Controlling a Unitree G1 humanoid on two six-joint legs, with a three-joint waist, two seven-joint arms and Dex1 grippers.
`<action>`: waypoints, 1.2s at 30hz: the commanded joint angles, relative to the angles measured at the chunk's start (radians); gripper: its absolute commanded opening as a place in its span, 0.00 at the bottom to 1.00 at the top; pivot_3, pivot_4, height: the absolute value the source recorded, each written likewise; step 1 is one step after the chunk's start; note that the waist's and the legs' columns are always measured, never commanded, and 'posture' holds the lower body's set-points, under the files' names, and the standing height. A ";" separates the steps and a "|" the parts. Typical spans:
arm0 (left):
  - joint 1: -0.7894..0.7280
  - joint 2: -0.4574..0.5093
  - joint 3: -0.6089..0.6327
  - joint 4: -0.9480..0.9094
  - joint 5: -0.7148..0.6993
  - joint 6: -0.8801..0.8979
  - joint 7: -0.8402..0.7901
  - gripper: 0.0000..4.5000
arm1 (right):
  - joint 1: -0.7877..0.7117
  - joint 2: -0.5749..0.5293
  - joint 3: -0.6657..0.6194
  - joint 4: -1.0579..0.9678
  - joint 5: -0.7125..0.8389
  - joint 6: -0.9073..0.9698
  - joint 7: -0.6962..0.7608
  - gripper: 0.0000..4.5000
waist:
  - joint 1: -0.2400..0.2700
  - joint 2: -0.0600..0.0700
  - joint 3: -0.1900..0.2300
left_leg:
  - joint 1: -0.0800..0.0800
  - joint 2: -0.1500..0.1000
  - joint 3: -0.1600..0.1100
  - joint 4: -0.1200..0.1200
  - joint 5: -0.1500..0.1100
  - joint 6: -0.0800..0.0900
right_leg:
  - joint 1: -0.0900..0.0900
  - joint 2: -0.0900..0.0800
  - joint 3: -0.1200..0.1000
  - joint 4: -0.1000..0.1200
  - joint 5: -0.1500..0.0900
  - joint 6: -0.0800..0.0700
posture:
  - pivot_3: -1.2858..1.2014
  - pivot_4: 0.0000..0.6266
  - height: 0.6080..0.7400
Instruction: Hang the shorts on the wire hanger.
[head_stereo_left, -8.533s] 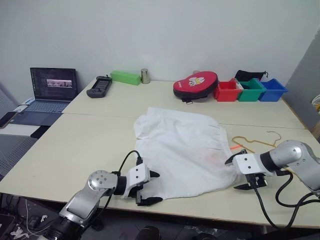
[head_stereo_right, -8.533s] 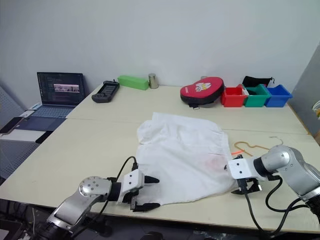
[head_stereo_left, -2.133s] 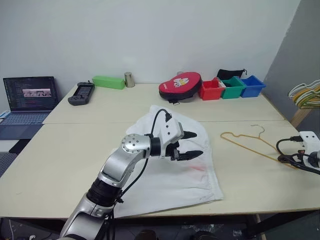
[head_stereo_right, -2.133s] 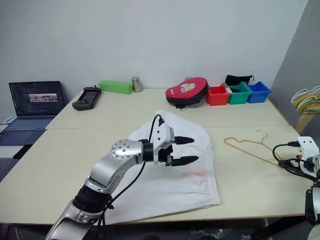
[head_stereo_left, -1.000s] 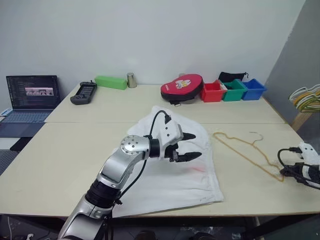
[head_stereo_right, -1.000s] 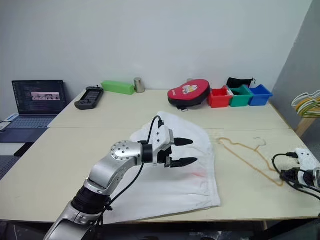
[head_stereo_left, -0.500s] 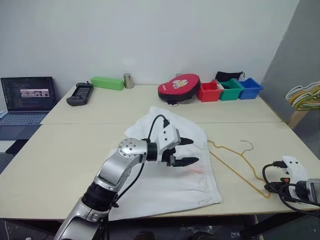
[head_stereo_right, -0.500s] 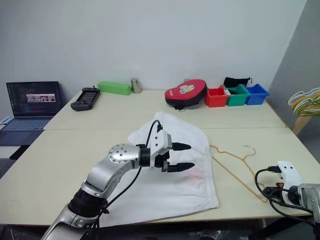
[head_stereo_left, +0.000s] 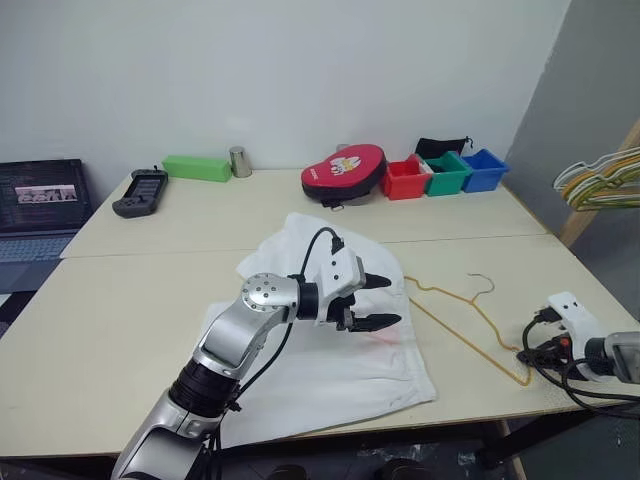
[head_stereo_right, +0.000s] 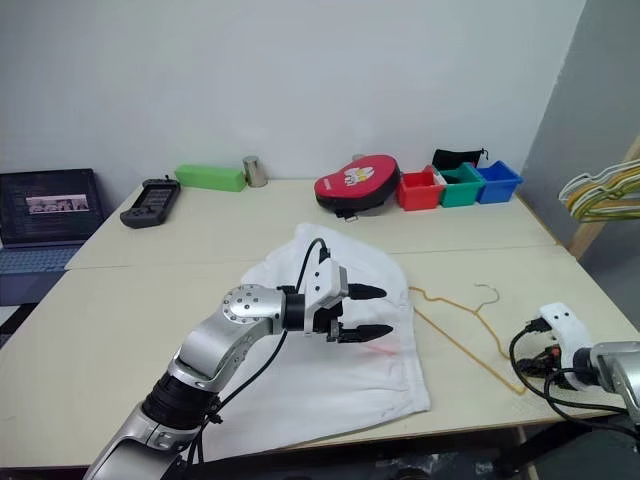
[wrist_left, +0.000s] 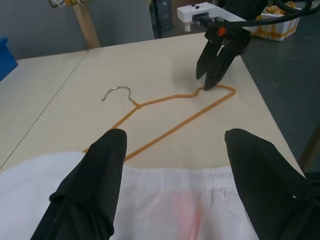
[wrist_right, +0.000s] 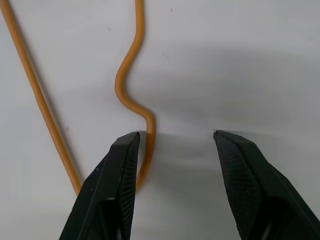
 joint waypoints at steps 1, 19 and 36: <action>-0.009 0.010 0.014 -0.020 0.007 -0.017 0.005 0.75 | 0.011 -0.015 0.071 0.057 -0.012 -0.093 0.063 0.55 | -0.001 -0.001 0.000 | 0.000 0.000 0.000 0.000 0.000 0.000 | 0.000 0.000 0.000 0.000 0.000 0.000 | 0.59 0.00 1.00; -0.007 0.009 0.013 -0.025 0.016 -0.024 0.021 0.75 | 0.017 0.036 0.080 0.081 -0.047 -0.129 0.030 0.01 | 0.001 -0.013 -0.005 | 0.001 0.001 -0.002 0.000 0.000 0.000 | 0.001 0.000 0.000 0.000 0.000 0.000 | 0.59 0.00 1.00; -0.151 0.004 0.141 0.163 -0.020 -0.025 0.048 0.75 | -0.082 0.100 -0.176 -0.153 -0.126 -0.099 -0.325 0.01 | 0.014 0.008 0.004 | -0.003 -0.004 0.000 0.000 0.000 0.000 | -0.003 -0.004 0.002 -0.001 0.001 0.005 | 0.57 0.00 1.00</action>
